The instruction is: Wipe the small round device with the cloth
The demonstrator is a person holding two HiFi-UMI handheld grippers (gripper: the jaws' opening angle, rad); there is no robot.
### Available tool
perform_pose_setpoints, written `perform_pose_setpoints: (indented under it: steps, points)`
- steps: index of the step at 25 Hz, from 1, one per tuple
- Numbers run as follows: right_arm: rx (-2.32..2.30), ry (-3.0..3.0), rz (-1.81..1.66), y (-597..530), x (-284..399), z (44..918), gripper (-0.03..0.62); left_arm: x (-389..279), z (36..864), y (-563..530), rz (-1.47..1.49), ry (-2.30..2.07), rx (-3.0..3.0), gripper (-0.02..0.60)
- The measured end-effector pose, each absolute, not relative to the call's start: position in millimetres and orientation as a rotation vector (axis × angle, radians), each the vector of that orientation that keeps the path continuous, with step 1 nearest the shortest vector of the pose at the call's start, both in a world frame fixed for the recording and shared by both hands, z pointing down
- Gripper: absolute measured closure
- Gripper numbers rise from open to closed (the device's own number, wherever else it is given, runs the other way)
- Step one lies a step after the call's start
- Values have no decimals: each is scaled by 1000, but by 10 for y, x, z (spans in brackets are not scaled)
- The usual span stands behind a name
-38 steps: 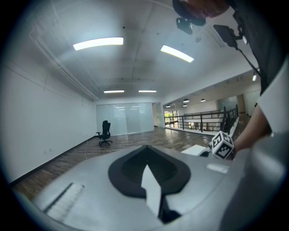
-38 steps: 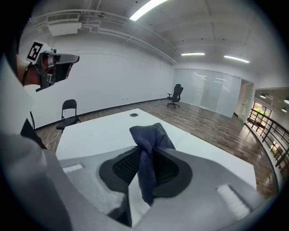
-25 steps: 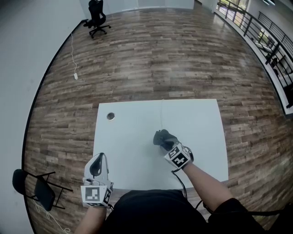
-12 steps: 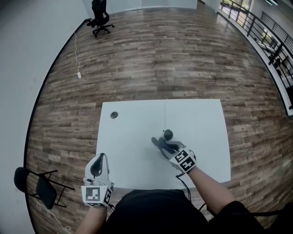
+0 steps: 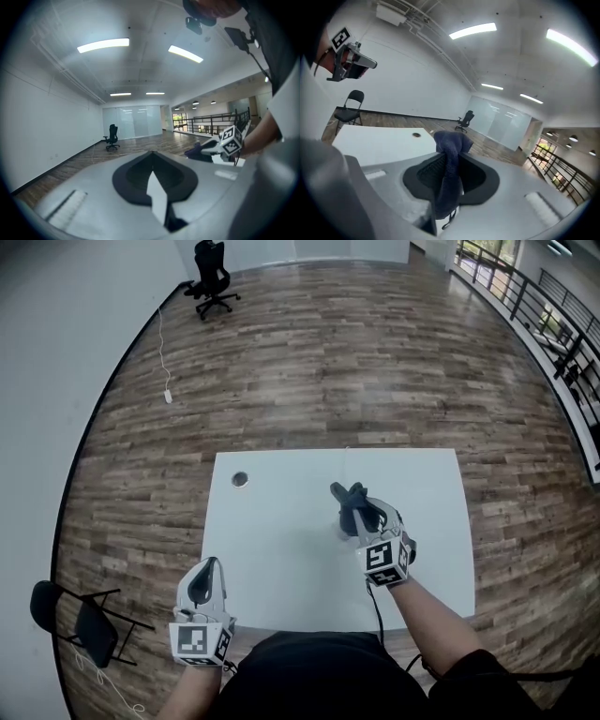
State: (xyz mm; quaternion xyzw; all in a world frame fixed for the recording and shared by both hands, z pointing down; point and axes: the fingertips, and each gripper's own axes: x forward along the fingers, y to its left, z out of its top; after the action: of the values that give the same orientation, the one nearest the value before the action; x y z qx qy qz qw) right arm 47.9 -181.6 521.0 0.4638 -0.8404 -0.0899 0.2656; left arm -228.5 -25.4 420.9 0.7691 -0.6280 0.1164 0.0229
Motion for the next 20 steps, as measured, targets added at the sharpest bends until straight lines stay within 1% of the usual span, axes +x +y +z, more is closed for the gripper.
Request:
perform_pose_setpoints:
  steps: [3, 5, 8, 15, 20]
  points:
    - [1418, -2228, -299, -1894, 675, 5033, 517, -2371, 4184, -221, 367, -1965, 2372, 574]
    - [1432, -2214, -315, -1939, 742, 5013, 517, -2418, 4192, -196, 375, -1976, 2356, 574]
    - [1304, -2218, -262, -1965, 668, 5245, 517, -2428, 4208, -181, 372, -1988, 2339, 574]
    - [927, -2210, -92, -1698, 255, 5987, 517, -2392, 4240, -163, 383, -1962, 2335, 574]
    - [949, -2220, 48, -1703, 284, 6171, 514, -2459, 4249, -129, 376, -1968, 2312, 574]
